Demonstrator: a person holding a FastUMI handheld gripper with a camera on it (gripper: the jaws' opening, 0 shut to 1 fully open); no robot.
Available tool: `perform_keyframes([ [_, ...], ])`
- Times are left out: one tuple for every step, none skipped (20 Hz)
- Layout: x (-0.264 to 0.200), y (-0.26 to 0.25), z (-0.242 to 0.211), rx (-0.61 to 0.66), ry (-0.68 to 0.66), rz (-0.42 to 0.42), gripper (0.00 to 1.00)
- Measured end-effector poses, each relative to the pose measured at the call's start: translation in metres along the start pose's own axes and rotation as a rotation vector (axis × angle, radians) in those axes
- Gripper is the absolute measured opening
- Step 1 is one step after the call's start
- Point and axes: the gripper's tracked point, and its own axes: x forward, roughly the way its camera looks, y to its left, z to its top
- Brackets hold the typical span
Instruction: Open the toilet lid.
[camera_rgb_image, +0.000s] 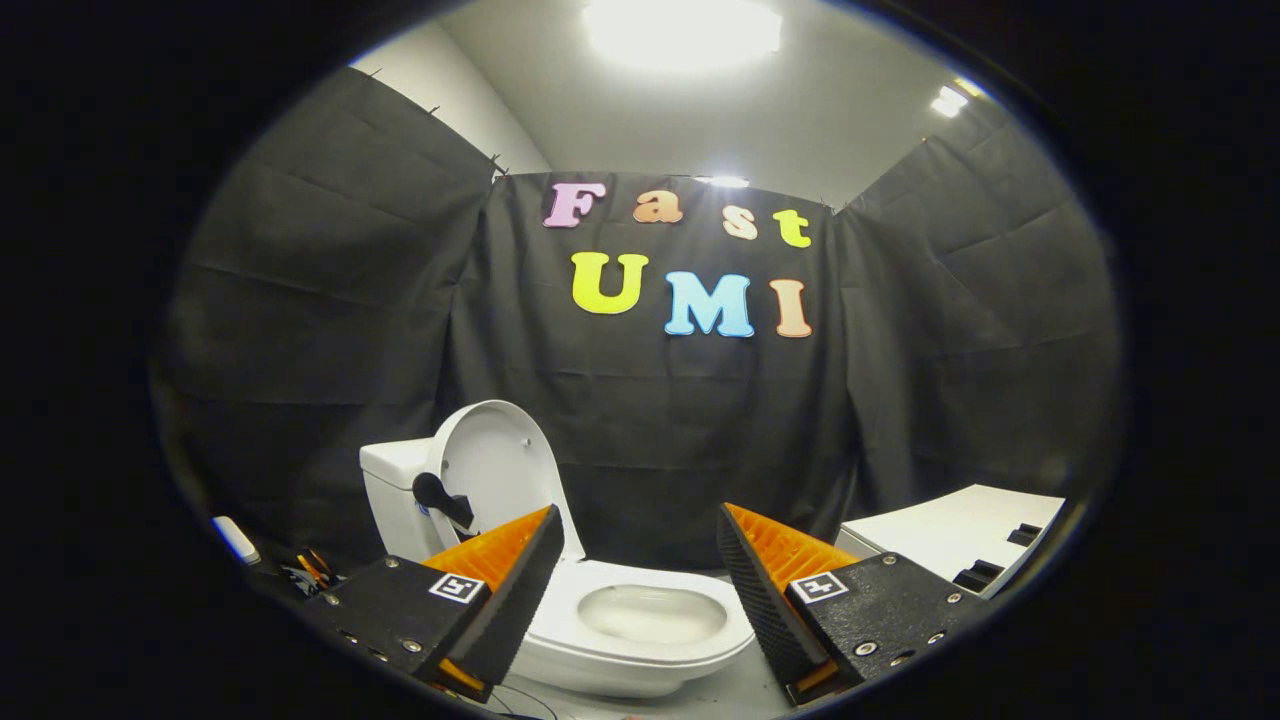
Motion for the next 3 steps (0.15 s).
perform_keyframes([
  [0.0001, -0.0012, -0.0007, 0.001, 0.001, -0.004, 0.95],
  [0.0007, -0.0003, -0.0022, 0.004, 0.002, -0.006, 0.95],
  [0.001, -0.0013, -0.0033, 0.008, 0.005, -0.012, 0.95],
])
